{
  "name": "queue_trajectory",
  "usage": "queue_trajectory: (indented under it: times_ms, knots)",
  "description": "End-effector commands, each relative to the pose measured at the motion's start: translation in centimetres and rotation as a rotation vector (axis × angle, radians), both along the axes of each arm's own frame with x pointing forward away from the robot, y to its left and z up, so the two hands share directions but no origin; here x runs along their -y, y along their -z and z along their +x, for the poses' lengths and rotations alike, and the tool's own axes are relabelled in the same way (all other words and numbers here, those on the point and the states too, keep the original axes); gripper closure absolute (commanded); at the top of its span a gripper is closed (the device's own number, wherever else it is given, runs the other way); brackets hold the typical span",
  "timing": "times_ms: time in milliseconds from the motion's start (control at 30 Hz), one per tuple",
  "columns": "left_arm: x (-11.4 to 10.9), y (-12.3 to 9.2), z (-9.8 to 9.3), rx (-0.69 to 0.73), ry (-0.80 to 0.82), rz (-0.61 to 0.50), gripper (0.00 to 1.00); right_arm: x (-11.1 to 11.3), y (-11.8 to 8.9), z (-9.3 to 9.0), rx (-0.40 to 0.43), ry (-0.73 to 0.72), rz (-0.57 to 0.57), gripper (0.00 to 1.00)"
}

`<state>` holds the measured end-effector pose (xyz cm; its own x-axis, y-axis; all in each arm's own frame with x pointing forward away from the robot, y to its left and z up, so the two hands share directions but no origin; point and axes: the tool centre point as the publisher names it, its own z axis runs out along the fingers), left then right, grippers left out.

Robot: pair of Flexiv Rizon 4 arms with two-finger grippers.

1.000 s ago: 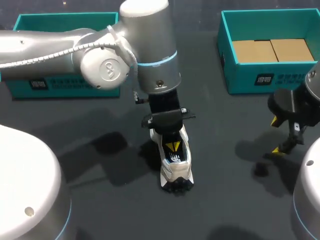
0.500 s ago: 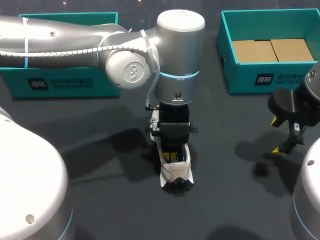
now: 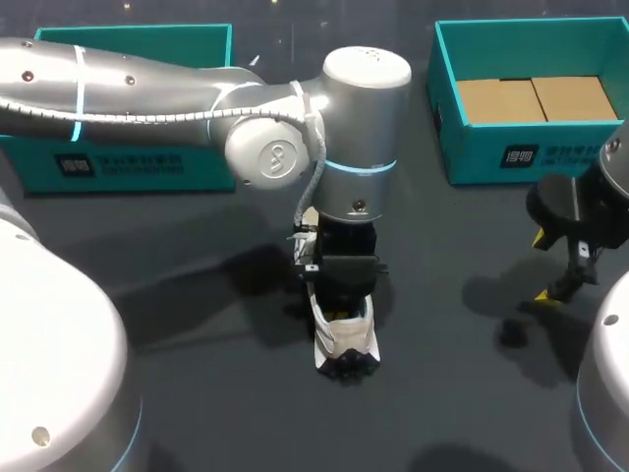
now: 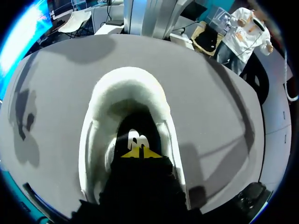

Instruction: Take the shoe out of the shoebox, open the shoe tongue, remove and reinsert the insole, then place the shoe into the shoebox

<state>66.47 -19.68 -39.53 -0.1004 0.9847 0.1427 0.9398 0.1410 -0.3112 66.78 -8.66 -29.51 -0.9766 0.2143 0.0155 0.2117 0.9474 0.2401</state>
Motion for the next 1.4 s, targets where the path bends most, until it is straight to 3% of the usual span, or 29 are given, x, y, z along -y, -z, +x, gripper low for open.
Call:
queue_trajectory:
  times_ms: [33, 267, 400, 633, 900, 1400]
  knots:
    - [0.9, 0.9, 0.1, 0.001, -0.007, 0.008, 1.00, 0.1, 0.0, -0.2, 0.003, 0.000, 0.000, 0.00]
    - [0.9, -2.6, -1.2, 0.057, -0.004, -0.056, 1.00, 0.1, 0.0, -0.2, 0.003, 0.000, 0.000, 0.00]
    - [0.8, -3.3, -2.2, 0.067, 0.005, -0.065, 1.00, 0.1, 0.0, -0.2, 0.003, 0.000, 0.000, 0.00]
    - [1.0, -1.1, -2.3, 0.019, -0.006, -0.050, 1.00, 0.1, 0.0, -0.2, 0.003, 0.000, 0.000, 0.00]
    - [1.6, 1.4, -1.1, 0.083, -0.055, -0.059, 1.00, 0.1, 0.0, -0.2, 0.003, 0.000, 0.000, 0.00]
    - [1.3, -5.1, -0.6, 0.302, -0.048, -0.155, 1.00, 0.1, 0.0, -0.2, 0.003, 0.000, 0.000, 0.00]
